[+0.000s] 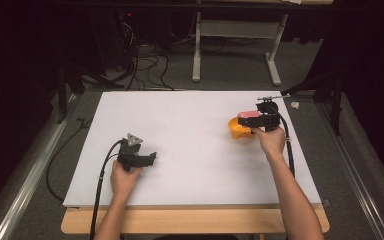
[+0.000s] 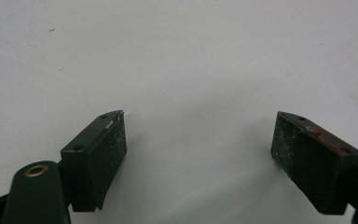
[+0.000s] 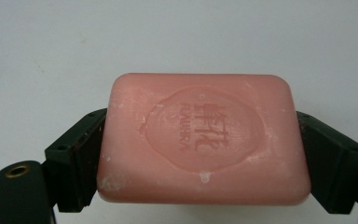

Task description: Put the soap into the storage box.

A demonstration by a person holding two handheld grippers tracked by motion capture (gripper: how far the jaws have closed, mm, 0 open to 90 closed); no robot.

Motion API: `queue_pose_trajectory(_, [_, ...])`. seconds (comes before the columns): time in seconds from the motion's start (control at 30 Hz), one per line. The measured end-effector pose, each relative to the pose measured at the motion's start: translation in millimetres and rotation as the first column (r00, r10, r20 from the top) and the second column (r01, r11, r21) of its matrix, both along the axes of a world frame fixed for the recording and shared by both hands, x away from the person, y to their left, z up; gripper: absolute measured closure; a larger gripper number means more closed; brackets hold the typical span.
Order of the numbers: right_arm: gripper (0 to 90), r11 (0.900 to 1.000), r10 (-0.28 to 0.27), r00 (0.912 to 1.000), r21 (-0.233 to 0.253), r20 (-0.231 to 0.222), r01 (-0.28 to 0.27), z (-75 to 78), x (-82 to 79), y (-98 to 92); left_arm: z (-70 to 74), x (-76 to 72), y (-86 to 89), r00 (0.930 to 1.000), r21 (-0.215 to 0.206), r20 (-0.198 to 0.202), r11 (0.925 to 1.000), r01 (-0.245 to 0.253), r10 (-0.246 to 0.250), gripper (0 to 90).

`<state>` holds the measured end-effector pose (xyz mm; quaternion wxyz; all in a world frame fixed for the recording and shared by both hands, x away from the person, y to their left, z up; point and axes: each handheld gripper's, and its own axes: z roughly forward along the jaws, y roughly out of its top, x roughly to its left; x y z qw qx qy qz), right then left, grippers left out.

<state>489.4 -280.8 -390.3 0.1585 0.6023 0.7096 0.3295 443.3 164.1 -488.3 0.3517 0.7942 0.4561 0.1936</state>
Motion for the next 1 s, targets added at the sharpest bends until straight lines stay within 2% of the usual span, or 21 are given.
queue_pose_trajectory(0.6, [13.6, 0.998, -0.049, 0.9971, -0.053, -0.059, 0.046, -22.4, 15.9, 13.3, 0.0, 0.0, 0.0, 1.0000, 0.000, 0.000, 1.0000, 0.000, 0.000, 18.5])
queue_pose_trajectory(1.0, [13.5, 0.997, -0.071, 0.9943, -0.048, -0.080, 0.068, -30.7, 20.1, 15.7, 0.0, 0.0, 0.0, 1.0000, 0.000, 0.000, 1.0000, 0.000, 0.000, 18.5])
